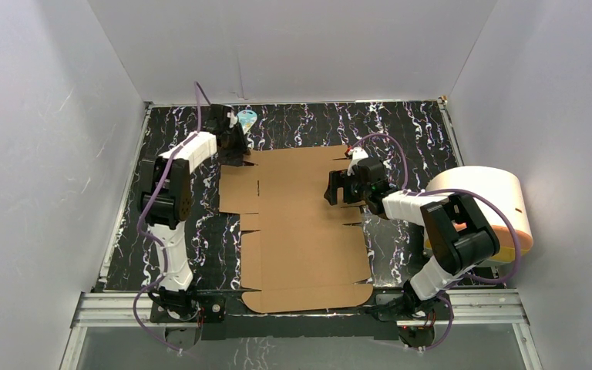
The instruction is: Fold the paper box
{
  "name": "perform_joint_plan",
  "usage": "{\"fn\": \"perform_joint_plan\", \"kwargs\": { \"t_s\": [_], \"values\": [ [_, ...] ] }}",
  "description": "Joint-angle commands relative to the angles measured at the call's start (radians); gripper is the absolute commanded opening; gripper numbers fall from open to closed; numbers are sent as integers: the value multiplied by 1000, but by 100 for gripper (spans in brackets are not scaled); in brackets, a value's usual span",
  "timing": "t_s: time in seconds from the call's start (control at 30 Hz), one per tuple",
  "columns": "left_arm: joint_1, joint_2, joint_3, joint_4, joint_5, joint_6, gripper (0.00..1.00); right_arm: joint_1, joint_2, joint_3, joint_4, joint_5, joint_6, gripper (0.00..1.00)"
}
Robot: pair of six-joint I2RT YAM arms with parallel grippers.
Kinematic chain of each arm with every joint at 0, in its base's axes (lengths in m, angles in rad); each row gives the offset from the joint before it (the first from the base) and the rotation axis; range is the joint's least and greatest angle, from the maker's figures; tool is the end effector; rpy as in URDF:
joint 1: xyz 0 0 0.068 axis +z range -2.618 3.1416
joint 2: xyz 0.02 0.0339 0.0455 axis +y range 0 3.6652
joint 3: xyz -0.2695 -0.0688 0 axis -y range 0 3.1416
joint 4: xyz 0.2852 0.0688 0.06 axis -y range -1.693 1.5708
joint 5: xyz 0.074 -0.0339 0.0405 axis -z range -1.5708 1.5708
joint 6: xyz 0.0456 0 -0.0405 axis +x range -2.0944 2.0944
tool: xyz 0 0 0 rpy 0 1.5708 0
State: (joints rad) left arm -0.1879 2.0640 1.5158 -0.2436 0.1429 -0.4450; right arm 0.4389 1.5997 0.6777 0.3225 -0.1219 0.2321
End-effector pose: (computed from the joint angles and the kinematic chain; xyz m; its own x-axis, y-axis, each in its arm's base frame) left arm 0.4959 -0.1009 0.1687 -0.7529 -0.2905 -0.5905 -0.0453 0.9180 -0.3939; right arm 0.3112 0.1522 0.1246 -0.6150 -0.0365 -0.7877 -0.3814 0.8880 0.2567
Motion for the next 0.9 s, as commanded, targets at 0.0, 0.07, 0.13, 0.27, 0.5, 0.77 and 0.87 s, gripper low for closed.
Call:
{"fn": "perform_joint_plan", "kwargs": {
  "t_s": [0.0, 0.07, 0.13, 0.27, 0.5, 0.77, 0.87],
  "values": [
    [-89, -80, 43, -47, 38, -2, 30, 12, 37, 8, -23, -21, 12, 99],
    [-97, -83, 50, -48, 37, -4, 31, 13, 38, 9, -23, -21, 12, 99],
    [-103, -85, 56, -46, 41, -8, 31, 13, 40, 11, -23, -22, 12, 99],
    [-116, -78, 65, -36, 49, -9, 32, 15, 42, 14, -27, -23, 13, 99],
    [-130, -25, 91, -29, 74, -21, 33, 17, 40, 16, -34, -21, 10, 99],
    [-136, 27, 100, -36, 59, -10, 34, 17, 40, 19, -34, -23, 10, 99],
    [-135, 19, 107, -54, 43, 0, 35, 18, 34, 25, -40, -25, 8, 99]
  ]
}}
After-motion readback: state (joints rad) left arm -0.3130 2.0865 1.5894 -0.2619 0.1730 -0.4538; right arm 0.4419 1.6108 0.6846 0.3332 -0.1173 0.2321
